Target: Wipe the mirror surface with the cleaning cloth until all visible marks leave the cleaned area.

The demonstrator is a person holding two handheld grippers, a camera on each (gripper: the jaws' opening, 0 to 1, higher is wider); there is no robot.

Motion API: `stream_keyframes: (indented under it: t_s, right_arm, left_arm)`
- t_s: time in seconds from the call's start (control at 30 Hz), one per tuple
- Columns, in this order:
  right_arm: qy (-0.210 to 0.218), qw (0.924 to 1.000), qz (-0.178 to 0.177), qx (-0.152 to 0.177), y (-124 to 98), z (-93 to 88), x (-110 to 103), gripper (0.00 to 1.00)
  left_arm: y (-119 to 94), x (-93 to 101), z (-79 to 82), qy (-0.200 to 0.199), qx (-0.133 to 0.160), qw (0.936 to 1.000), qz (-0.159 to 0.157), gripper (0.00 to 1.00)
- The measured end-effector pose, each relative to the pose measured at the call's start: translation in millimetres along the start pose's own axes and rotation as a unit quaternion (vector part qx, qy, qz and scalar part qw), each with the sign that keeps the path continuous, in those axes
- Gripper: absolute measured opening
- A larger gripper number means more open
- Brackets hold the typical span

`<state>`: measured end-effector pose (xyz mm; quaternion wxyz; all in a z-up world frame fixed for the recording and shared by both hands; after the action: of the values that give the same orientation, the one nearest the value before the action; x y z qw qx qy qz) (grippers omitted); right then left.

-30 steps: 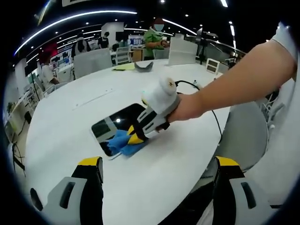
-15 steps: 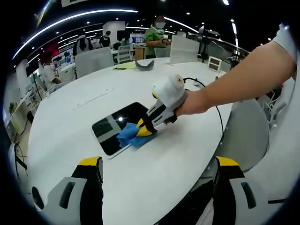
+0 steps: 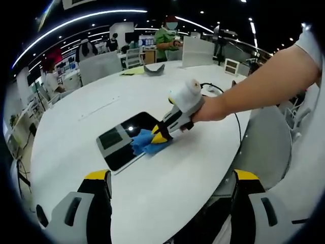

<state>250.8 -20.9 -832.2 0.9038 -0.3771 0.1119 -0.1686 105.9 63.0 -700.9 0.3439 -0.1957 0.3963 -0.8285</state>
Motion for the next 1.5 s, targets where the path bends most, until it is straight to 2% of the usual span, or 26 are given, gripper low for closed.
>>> stream_keyframes:
  t_s: [0.33,0.63,1.5]
  right_arm:
    - [0.023,0.9996,-0.014,0.008,-18.4,-18.4,13.6,0.01]
    - [0.029,0.9992,-0.023,0.012,-26.8,-26.6,18.7,0.01]
    - [0.043,0.9979,-0.034,0.034,-36.8,-36.6,25.5,0.01]
  left_arm:
    - [2.7,12.6,4.0,0.004,-0.002,1.0000,0.003,0.99]
    - [2.9,22.6,6.0,0.010,-0.004,0.9999,0.007,0.99]
    - [10.7,37.3,8.6,0.017,-0.011,0.9997,0.014,0.99]
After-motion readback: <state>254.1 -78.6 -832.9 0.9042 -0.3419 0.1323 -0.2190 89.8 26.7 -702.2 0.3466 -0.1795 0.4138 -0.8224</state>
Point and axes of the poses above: the point that each gripper's makers call its tool centre point, and the gripper's own axes: y roughly forward along the fingers, x roughly to its right, z roughly out of its top, the point moved 2 cm from there along -y, roughly backward along the fingers, and after that the axes turned 10 degrees about -x, right-handed, at the moved point
